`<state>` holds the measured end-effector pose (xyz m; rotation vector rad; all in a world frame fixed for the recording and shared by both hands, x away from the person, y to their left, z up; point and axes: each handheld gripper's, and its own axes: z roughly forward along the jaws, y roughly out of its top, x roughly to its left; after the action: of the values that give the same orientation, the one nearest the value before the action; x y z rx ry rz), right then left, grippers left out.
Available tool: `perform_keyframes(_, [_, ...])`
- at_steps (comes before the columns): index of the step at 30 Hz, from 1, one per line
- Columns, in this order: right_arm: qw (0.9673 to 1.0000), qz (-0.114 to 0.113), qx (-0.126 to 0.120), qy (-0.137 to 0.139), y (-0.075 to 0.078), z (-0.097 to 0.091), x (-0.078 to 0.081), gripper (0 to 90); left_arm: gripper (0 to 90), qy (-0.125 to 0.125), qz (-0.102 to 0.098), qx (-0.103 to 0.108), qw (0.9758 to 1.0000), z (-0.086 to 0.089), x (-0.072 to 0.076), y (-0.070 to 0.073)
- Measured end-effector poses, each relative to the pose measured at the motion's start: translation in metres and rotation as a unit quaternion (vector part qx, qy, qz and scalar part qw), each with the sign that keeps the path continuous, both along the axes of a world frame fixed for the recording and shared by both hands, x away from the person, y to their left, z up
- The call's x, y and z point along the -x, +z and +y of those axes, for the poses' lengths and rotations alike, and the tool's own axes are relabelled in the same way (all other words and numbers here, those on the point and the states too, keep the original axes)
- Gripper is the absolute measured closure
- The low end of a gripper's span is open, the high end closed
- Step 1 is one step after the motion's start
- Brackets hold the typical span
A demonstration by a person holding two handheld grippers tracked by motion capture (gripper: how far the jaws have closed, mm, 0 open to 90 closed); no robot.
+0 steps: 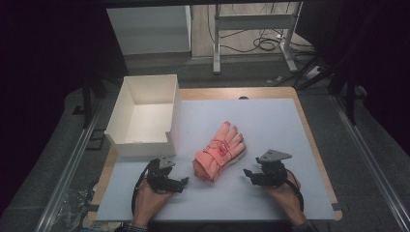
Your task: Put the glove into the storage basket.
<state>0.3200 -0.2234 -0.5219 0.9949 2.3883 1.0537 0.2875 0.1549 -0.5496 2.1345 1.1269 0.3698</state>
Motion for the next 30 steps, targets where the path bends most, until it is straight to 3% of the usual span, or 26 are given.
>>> perform_keyframes(2, [0.9999, 0.000, 0.007, -0.009, 0.000, -0.009, -0.002, 25.9, 1.3, -0.011, 0.005, 0.011, 0.9999, -0.001, 0.001, 0.004])
perform_keyframes(7, [0.9994, 0.001, 0.011, -0.032, -0.001, -0.025, -0.006, 20.4, 0.8, -0.028, 0.003, 0.009, 0.9996, -0.006, 0.003, 0.021])
perform_keyframes(17, [0.9969, 0.009, 0.031, -0.071, -0.006, -0.057, -0.015, 13.9, 0.0, -0.069, 0.026, 0.021, 0.9971, -0.018, 0.007, 0.047])
perform_keyframes(19, [0.9970, 0.015, 0.016, -0.074, -0.007, -0.062, -0.016, 13.0, 0.0, -0.071, 0.028, 0.022, 0.9969, -0.021, 0.005, 0.053])
perform_keyframes(24, [0.9963, 0.014, 0.028, -0.080, -0.008, -0.061, -0.017, 8.4, 0.0, -0.079, 0.027, 0.010, 0.9965, -0.033, 0.000, 0.068])
perform_keyframes(28, [0.9953, 0.017, 0.031, -0.090, -0.009, -0.061, -0.018, 3.2, 0.0, -0.089, 0.023, -0.016, 0.9956, -0.047, -0.007, 0.077])
perform_keyframes(30, [0.9953, 0.019, 0.030, -0.090, -0.009, -0.061, -0.018, 3.1, 0.0, -0.092, 0.022, -0.014, 0.9954, -0.052, -0.010, 0.080])
